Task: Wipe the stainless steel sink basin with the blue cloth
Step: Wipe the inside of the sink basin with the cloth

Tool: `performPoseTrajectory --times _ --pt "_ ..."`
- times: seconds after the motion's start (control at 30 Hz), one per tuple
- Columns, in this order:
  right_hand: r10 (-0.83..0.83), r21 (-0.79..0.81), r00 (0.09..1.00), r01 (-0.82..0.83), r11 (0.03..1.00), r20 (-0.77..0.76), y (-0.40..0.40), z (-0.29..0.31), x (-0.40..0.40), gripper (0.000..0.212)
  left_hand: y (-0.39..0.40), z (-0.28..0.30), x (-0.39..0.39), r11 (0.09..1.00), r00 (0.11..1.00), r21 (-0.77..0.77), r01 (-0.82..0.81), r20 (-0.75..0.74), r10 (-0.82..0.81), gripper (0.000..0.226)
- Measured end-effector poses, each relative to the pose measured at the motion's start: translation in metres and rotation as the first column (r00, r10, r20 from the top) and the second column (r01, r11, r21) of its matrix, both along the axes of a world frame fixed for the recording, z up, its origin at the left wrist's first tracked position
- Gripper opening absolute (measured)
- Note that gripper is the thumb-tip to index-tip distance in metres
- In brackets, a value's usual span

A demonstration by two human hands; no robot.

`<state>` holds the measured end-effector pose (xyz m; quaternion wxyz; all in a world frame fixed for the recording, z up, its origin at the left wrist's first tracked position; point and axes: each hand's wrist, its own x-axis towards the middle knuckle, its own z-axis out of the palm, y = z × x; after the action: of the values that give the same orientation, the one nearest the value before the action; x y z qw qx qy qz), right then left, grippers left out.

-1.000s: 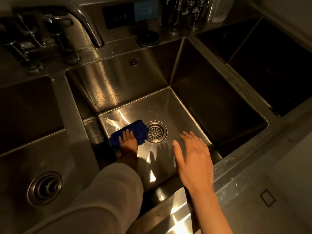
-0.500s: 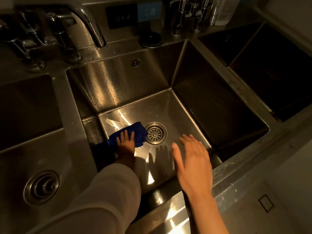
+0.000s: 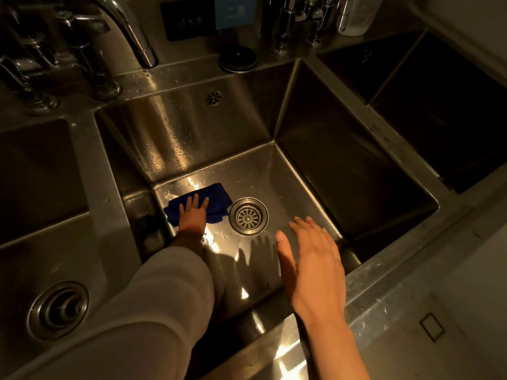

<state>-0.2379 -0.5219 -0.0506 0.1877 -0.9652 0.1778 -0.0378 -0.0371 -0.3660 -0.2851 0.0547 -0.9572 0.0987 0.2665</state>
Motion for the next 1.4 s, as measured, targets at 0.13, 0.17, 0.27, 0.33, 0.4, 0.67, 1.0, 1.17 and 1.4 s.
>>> performPoseTrajectory --times 0.13,0.17,0.27,0.33,0.4,0.67,1.0,1.17,1.4 --pt "-0.014 -0.011 1.000 0.014 1.000 0.014 0.000 -0.002 0.000 0.064 0.001 -0.002 0.011 1.000 1.000 0.005 -0.008 -0.003 0.008 0.092" --pt "-0.017 -0.014 1.000 0.017 1.000 0.020 0.001 -0.002 0.000 0.063 0.002 -0.003 0.014 1.000 1.000 0.006 -0.008 -0.002 0.008 0.092" --pt "-0.023 -0.020 0.999 0.023 1.000 0.025 0.000 -0.003 0.000 0.060 0.002 -0.004 0.023 1.000 1.000 -0.003 -0.018 -0.005 0.018 0.091" --pt "-0.023 -0.019 1.000 0.023 1.000 0.010 -0.001 -0.004 0.000 0.061 0.002 -0.004 0.029 0.999 0.999 -0.014 -0.032 -0.017 0.032 0.094" --pt "-0.022 -0.022 1.000 0.022 1.000 0.002 -0.001 -0.004 0.001 0.062 0.002 -0.003 0.035 0.999 0.999 -0.023 -0.043 -0.026 0.042 0.096" --pt "-0.026 -0.006 1.000 0.026 1.000 0.009 0.000 -0.003 0.001 0.063 -0.005 0.002 0.028 0.997 0.997 -0.031 -0.075 -0.004 0.075 0.090" --pt "-0.012 0.009 0.999 0.012 1.000 -0.041 0.001 0.002 0.001 0.075 -0.010 0.006 -0.006 0.996 0.996 -0.037 -0.085 0.012 0.086 0.078" --pt "-0.004 0.014 0.998 0.005 1.000 -0.069 0.000 0.002 0.002 0.059 -0.014 0.005 -0.025 0.992 0.993 -0.046 -0.116 0.008 0.116 0.079" --pt "0.005 0.024 0.999 -0.004 1.000 -0.040 0.000 0.001 0.000 0.067 -0.014 0.005 -0.023 0.993 0.993 -0.033 -0.117 -0.007 0.117 0.080"
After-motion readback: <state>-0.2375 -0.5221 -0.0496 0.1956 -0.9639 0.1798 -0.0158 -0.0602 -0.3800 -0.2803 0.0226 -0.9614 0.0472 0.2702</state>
